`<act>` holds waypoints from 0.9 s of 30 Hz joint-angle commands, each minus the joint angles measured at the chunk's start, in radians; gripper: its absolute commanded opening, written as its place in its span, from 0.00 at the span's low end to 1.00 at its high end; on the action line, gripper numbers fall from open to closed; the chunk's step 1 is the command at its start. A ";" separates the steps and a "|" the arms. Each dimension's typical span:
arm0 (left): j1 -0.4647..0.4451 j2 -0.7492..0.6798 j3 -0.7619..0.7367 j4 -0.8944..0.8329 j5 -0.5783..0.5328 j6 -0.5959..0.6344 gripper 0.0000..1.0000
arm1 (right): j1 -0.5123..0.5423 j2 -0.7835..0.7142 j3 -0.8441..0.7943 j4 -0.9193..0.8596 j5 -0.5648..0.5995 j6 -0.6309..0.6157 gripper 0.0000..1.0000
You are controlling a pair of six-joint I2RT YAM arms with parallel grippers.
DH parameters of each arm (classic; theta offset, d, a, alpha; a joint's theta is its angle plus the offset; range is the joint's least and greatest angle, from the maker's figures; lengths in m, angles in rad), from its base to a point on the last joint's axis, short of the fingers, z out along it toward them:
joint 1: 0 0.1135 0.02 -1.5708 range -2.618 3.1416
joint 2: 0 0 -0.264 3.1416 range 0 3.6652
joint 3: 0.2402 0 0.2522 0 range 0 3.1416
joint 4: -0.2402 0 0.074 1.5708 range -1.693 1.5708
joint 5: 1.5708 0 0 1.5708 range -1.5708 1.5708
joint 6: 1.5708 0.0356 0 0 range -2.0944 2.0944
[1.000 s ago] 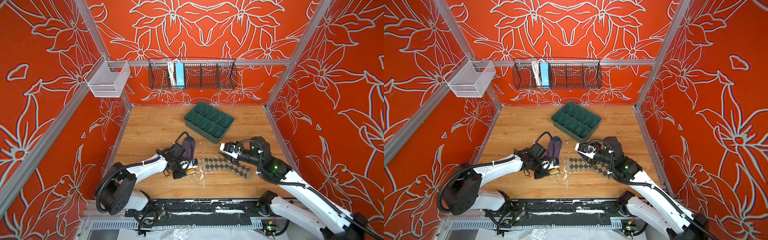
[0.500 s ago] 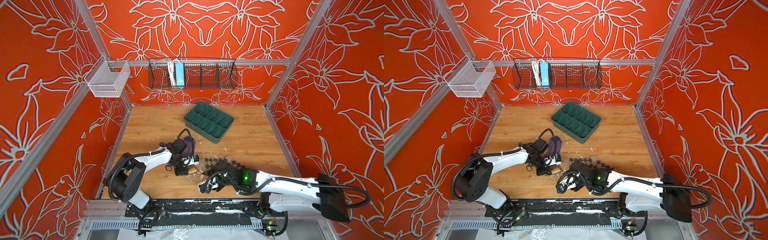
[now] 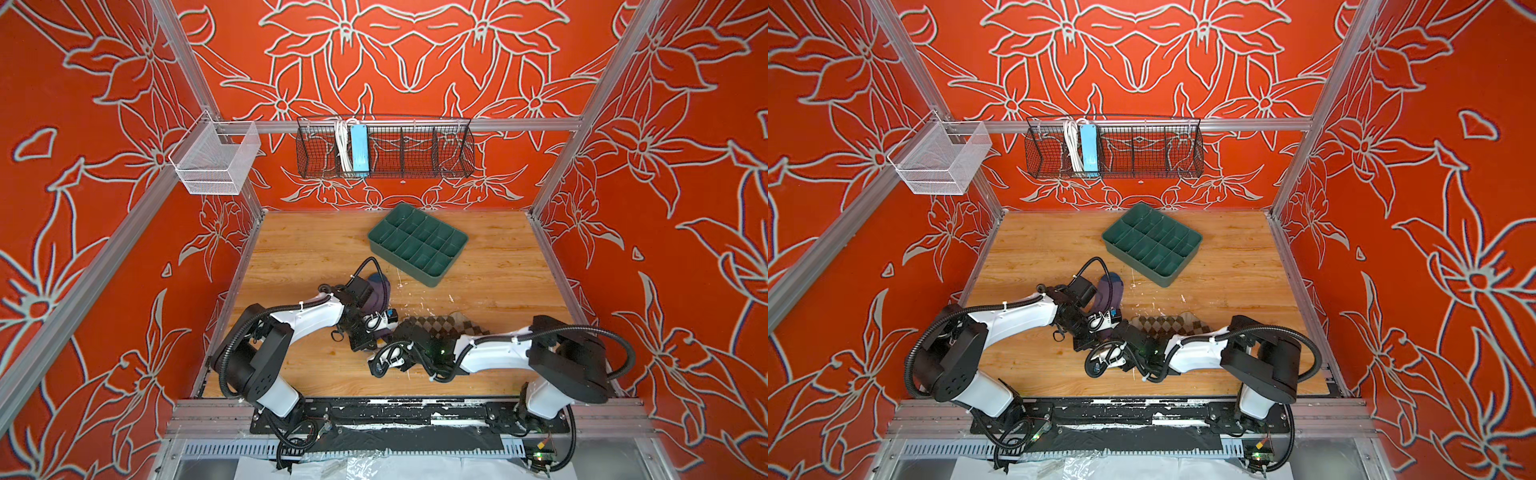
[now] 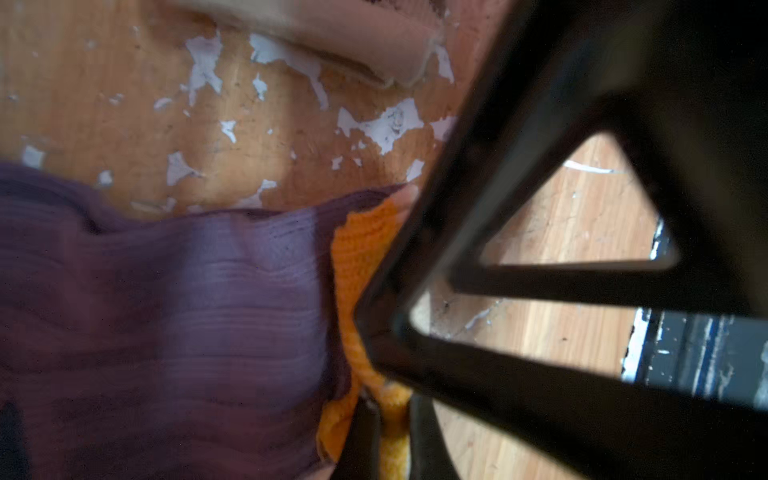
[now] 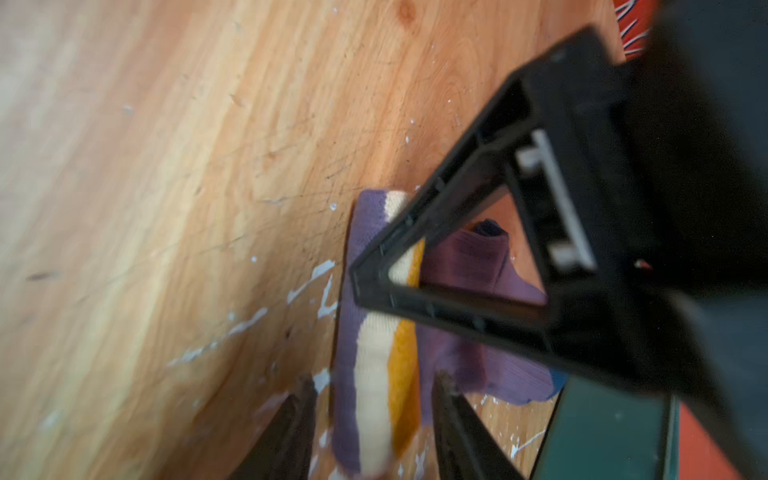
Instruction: Roll the socks
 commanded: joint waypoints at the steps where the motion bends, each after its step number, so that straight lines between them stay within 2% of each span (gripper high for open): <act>1: 0.004 0.015 0.005 -0.028 0.028 0.001 0.00 | 0.004 0.051 0.040 0.046 0.027 -0.017 0.43; 4: 0.004 0.002 0.002 -0.027 0.033 0.002 0.00 | 0.004 0.071 0.055 0.014 0.036 -0.007 0.32; 9: 0.004 -0.034 -0.002 -0.015 0.023 -0.010 0.00 | 0.002 0.068 0.075 -0.109 0.023 0.029 0.07; 11: 0.004 -0.055 -0.005 -0.006 0.015 -0.020 0.02 | 0.002 0.058 0.083 -0.164 0.005 0.050 0.02; 13: 0.004 -0.082 -0.012 0.006 0.004 -0.028 0.07 | 0.000 0.048 0.099 -0.233 -0.018 0.072 0.00; 18: 0.004 -0.186 -0.051 0.058 -0.070 -0.074 0.33 | -0.022 0.022 0.130 -0.352 -0.091 0.141 0.00; 22: 0.004 -0.299 -0.101 0.127 -0.182 -0.105 0.42 | -0.037 0.022 0.169 -0.448 -0.152 0.168 0.00; 27: 0.013 -0.472 -0.171 0.262 -0.420 -0.155 0.48 | -0.061 0.051 0.245 -0.576 -0.238 0.192 0.00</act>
